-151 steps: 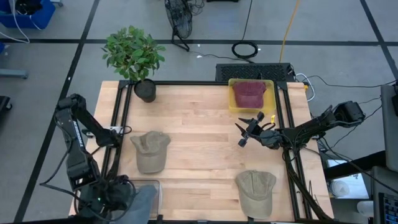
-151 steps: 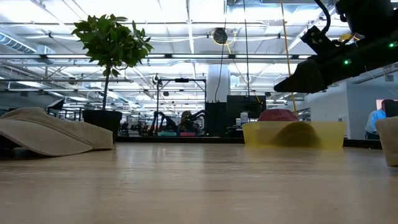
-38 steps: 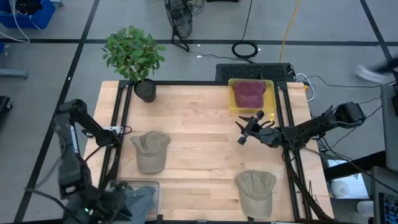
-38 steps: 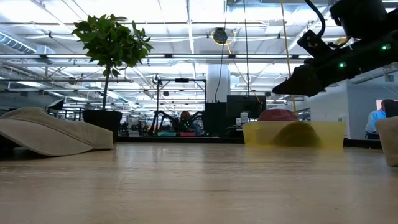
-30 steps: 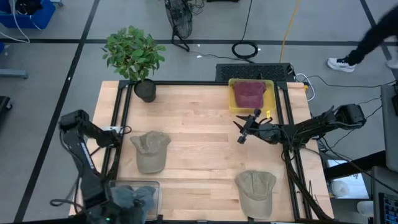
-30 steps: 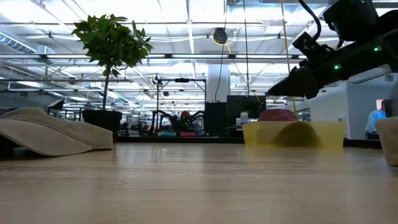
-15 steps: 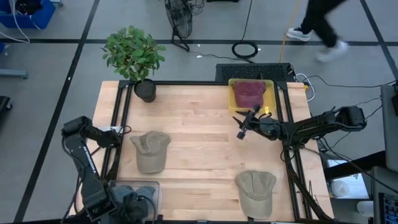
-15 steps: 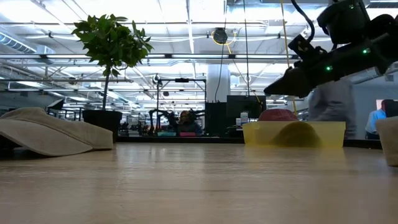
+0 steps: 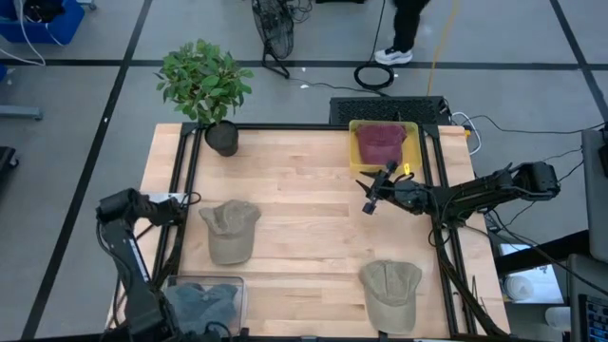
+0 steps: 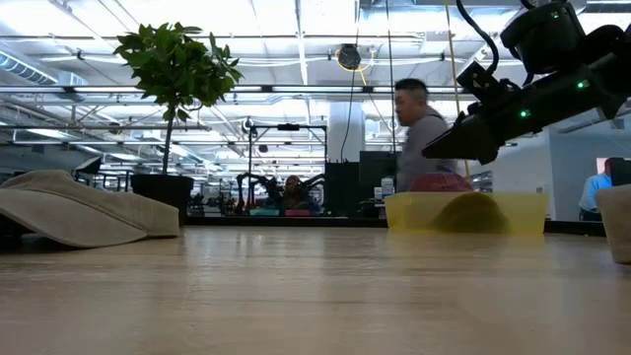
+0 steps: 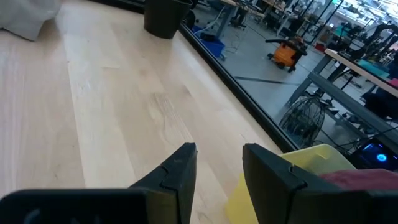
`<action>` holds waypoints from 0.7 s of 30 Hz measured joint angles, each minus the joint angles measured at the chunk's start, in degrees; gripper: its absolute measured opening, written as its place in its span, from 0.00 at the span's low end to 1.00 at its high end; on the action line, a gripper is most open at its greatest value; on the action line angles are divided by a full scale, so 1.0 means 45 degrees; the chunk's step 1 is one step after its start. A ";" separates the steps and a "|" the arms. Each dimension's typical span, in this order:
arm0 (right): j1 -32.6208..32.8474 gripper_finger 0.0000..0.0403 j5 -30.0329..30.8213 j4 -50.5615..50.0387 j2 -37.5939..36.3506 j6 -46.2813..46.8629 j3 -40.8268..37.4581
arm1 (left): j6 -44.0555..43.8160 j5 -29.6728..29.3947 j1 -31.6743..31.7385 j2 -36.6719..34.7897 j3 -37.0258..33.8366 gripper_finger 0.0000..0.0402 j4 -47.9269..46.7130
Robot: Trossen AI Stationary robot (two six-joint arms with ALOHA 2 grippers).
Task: Pick & Place hat
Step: Put the gray cap into the transparent bin
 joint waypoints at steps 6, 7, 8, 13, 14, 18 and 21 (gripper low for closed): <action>0.0005 0.30 0.0000 0.0149 0.0000 0.0367 0.0000 | 0.0497 0.1856 -0.0033 0.0943 -0.0010 0.01 -0.1146; 0.0014 0.30 -0.0005 0.0142 0.0000 0.0383 0.0000 | 0.0484 0.2077 -0.0081 0.0953 -0.0006 0.01 -0.1471; 0.0039 0.30 -0.0019 0.0117 0.0000 0.0479 0.0000 | 0.0389 0.2139 -0.0157 0.0953 0.0000 0.01 -0.1858; 0.0096 0.30 -0.0782 -0.0126 0.0000 0.1177 0.0000 | 0.0006 0.2029 -0.0471 0.0787 -0.0005 0.02 -0.3162; 0.0092 0.30 -0.1013 -0.0228 0.0000 0.1351 0.0000 | -0.0038 0.1995 -0.0471 0.0738 -0.0005 0.01 -0.3334; 0.0095 0.30 -0.1497 -0.0748 0.0000 0.2000 0.0000 | 0.0026 0.1877 -0.0374 0.0696 -0.0005 0.02 -0.3639; 0.0097 0.30 -0.1906 -0.1062 0.0000 0.2433 0.0000 | 0.0473 0.1879 -0.0208 0.0695 -0.0005 0.02 -0.3832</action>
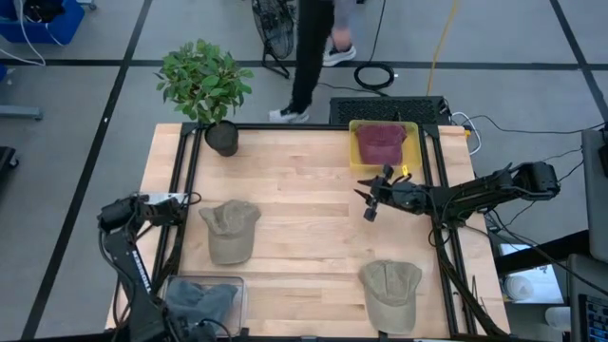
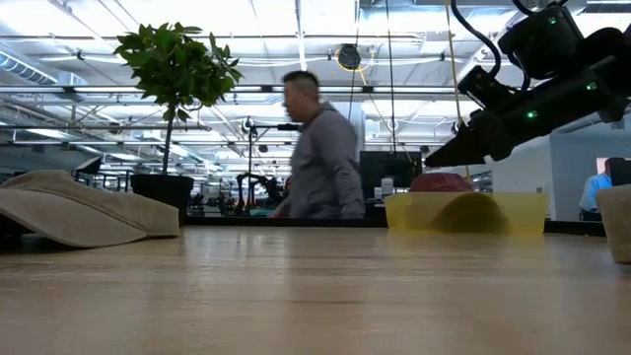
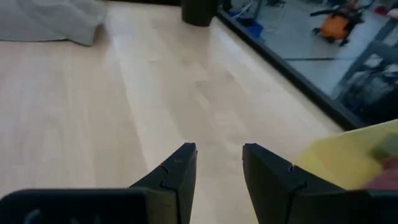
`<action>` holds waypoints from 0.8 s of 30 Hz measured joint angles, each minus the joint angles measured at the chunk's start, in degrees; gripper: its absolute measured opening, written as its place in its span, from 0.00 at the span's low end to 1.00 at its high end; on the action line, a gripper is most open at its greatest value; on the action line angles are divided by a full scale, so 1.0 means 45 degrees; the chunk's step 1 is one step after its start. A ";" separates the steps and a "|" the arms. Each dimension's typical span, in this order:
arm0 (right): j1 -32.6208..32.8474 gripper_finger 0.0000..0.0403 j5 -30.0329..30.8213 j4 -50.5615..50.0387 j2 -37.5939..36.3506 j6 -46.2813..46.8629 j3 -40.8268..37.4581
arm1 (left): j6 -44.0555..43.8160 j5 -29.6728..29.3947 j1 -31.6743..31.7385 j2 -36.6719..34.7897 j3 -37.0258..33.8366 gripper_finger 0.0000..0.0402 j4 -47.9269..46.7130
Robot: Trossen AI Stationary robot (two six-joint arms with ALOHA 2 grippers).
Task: Pick & Place hat
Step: Put the gray cap into the transparent bin
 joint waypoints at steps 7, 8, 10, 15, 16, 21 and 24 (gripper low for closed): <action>0.0005 0.30 -0.1042 -0.0277 0.0000 0.0632 0.0000 | 0.1449 0.0004 0.0536 -0.0001 0.0000 0.02 -0.1958; 0.0006 0.30 -0.1102 -0.0295 0.0000 0.0635 0.0000 | 0.1553 0.0044 0.0591 -0.0003 0.0000 0.02 -0.2194; 0.0025 0.30 -0.1140 -0.0290 0.0000 0.0642 0.0000 | 0.1740 0.0196 0.0665 -0.0005 0.0000 0.01 -0.2450; 0.0159 0.30 -0.1088 -0.0285 0.0000 0.0614 0.0000 | 0.2271 0.0558 0.0852 0.0005 0.0313 0.03 -0.2516; 0.0165 0.30 -0.1086 -0.0290 0.0000 0.0603 0.0000 | 0.2355 0.0596 0.0916 0.0005 0.0534 0.03 -0.2515; 0.0165 0.30 -0.1082 -0.0290 0.0000 0.0583 0.0000 | 0.1924 0.0606 0.1006 0.0005 0.1982 0.01 -0.2829; 0.0165 0.30 -0.1086 -0.0288 0.0000 0.0583 0.0000 | 0.1018 0.0674 0.0755 0.0000 0.2748 0.03 -0.3008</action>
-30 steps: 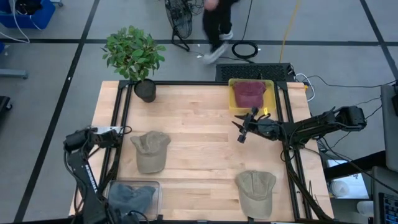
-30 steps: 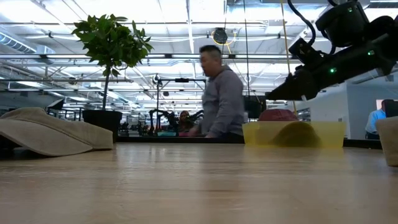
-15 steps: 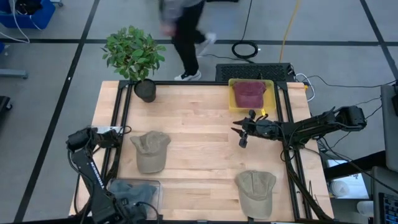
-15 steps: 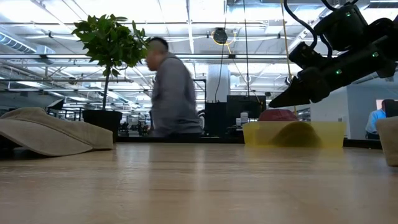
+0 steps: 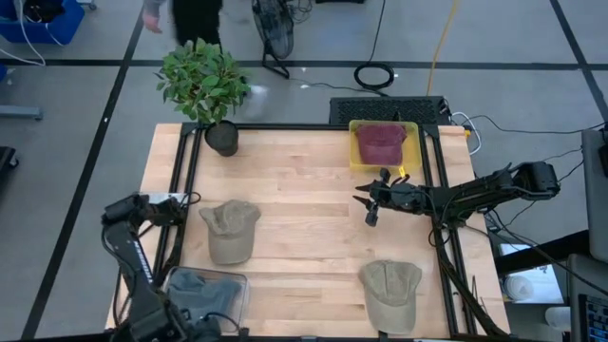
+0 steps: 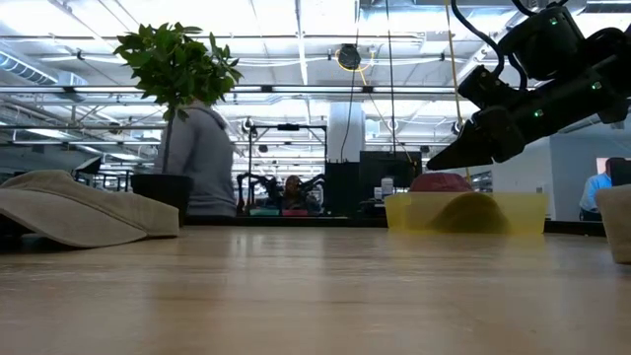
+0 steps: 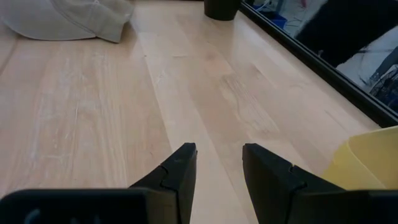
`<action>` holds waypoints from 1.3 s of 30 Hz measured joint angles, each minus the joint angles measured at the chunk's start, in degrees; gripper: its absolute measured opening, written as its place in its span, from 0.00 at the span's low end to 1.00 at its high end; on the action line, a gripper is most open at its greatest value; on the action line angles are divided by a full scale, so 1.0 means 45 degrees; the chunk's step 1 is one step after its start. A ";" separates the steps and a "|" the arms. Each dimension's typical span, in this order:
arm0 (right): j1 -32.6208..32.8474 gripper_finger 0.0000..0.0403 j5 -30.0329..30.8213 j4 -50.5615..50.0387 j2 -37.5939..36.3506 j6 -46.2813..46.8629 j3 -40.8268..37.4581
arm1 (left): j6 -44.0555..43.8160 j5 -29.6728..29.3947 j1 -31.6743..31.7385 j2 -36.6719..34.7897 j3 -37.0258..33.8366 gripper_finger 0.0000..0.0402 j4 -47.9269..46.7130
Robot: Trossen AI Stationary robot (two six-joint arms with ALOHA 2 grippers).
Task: Pick & Place hat
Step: Put the gray cap into the transparent bin
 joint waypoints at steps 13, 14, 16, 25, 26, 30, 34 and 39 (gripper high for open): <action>0.0000 0.30 -0.0005 -0.0232 0.0000 -0.0053 0.0000 | -0.1518 0.0432 -0.0595 0.0341 0.0378 0.02 -0.3104; 0.0000 0.30 -0.0005 -0.0240 0.0000 -0.0049 0.0000 | -0.1274 0.0462 -0.0604 0.0448 0.0380 0.02 -0.3083; 0.0000 0.30 0.0000 -0.0226 0.0000 -0.0049 0.0000 | -0.0764 0.0526 -0.0694 0.0707 0.0375 0.01 -0.2997; 0.0000 0.30 0.0005 -0.0232 0.0000 -0.0005 0.0000 | -0.0468 0.0536 -0.1094 0.1315 0.0375 0.01 -0.2987; 0.0000 0.30 0.0005 -0.0231 0.0000 -0.0005 0.0000 | -0.0468 0.0535 -0.1091 0.1282 0.0376 0.01 -0.3047; 0.0000 0.30 0.0010 -0.0228 0.0000 -0.0005 0.0000 | -0.0294 0.0521 -0.1009 0.1273 0.1000 0.01 -0.4074; 0.0000 0.30 0.0014 -0.0264 0.0000 -0.0004 0.0000 | -0.0203 -0.0662 -0.0799 0.1273 0.2014 0.00 -0.5979; 0.0000 0.30 0.0019 -0.0509 0.0000 -0.0005 0.0000 | -0.0090 -0.0839 -0.0727 0.1265 0.2445 0.00 -0.6331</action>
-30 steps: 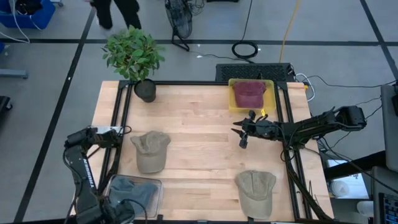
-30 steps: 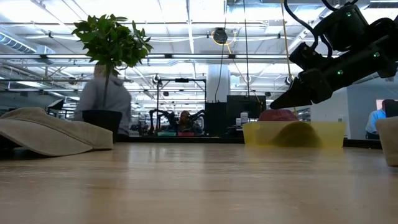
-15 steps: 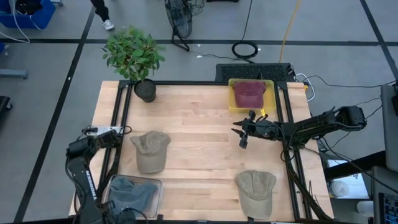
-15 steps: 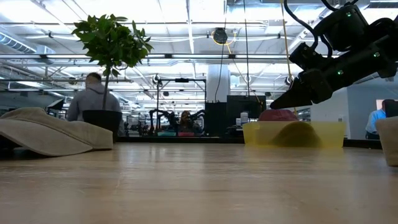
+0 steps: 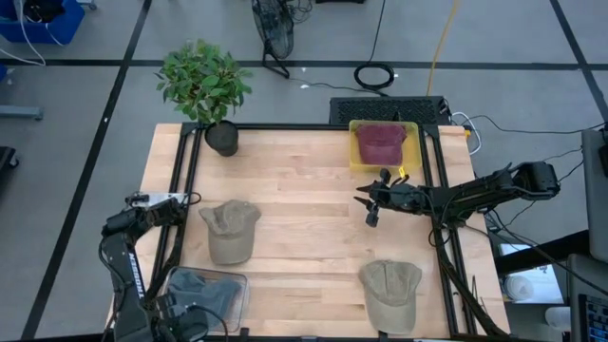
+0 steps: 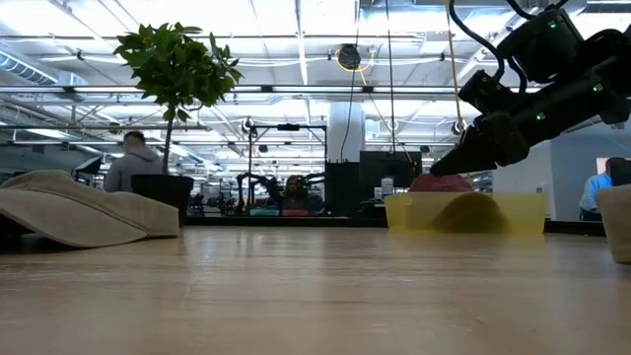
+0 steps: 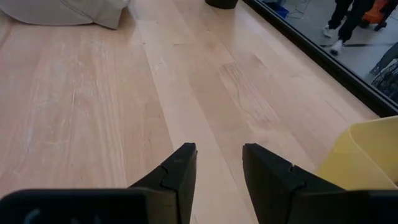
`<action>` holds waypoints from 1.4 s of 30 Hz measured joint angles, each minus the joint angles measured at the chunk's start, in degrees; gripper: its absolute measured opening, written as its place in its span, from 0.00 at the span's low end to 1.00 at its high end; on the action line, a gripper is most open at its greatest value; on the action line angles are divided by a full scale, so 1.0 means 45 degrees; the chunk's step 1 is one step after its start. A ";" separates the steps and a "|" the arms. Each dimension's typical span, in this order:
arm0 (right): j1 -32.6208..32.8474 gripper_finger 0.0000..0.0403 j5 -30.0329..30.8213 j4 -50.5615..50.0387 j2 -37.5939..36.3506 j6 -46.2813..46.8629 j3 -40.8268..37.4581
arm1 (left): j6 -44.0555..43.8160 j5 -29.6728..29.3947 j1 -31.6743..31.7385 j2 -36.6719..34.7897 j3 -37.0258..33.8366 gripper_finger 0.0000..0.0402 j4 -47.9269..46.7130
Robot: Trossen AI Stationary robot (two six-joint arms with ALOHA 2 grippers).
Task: Pick & Place hat
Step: Put the gray cap into the transparent bin
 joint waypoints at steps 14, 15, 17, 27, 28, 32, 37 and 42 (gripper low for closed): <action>0.0000 0.30 0.0005 -0.0202 -0.0005 0.0005 0.0000 | 0.1326 0.0709 -0.0098 0.1227 -0.0015 0.00 0.0017; -0.0005 0.30 0.0005 -0.0202 -0.0005 0.0005 0.0000 | 0.1249 0.0691 -0.0126 0.1213 -0.0011 0.00 0.0016; -0.0004 0.30 0.0005 -0.0198 -0.0005 0.0005 0.0000 | 0.1232 0.0481 -0.0146 0.1203 0.0058 0.00 -0.0013; -0.0005 0.30 -0.0015 -0.0292 -0.0005 0.0114 0.0000 | 0.0614 0.0389 -0.0142 0.1200 0.0086 0.11 0.1486; -0.0003 0.30 -0.0015 -0.0326 -0.0005 0.0117 -0.0005 | 0.0604 0.0391 -0.0146 0.1198 0.0090 0.13 0.1697; 0.0000 0.30 -0.0019 -0.0373 -0.0005 0.0117 -0.0010 | 0.0302 0.0379 -0.0146 0.1198 0.0092 0.24 0.1787; -0.0001 0.30 -0.0024 -0.0387 -0.0005 0.0112 -0.0010 | 0.0273 0.0379 -0.0200 0.1198 0.0092 0.40 0.1570; -0.0001 0.30 -0.0028 -0.0392 -0.0005 0.0112 -0.0010 | -0.0030 0.0408 -0.0483 0.1198 0.0092 0.53 0.0932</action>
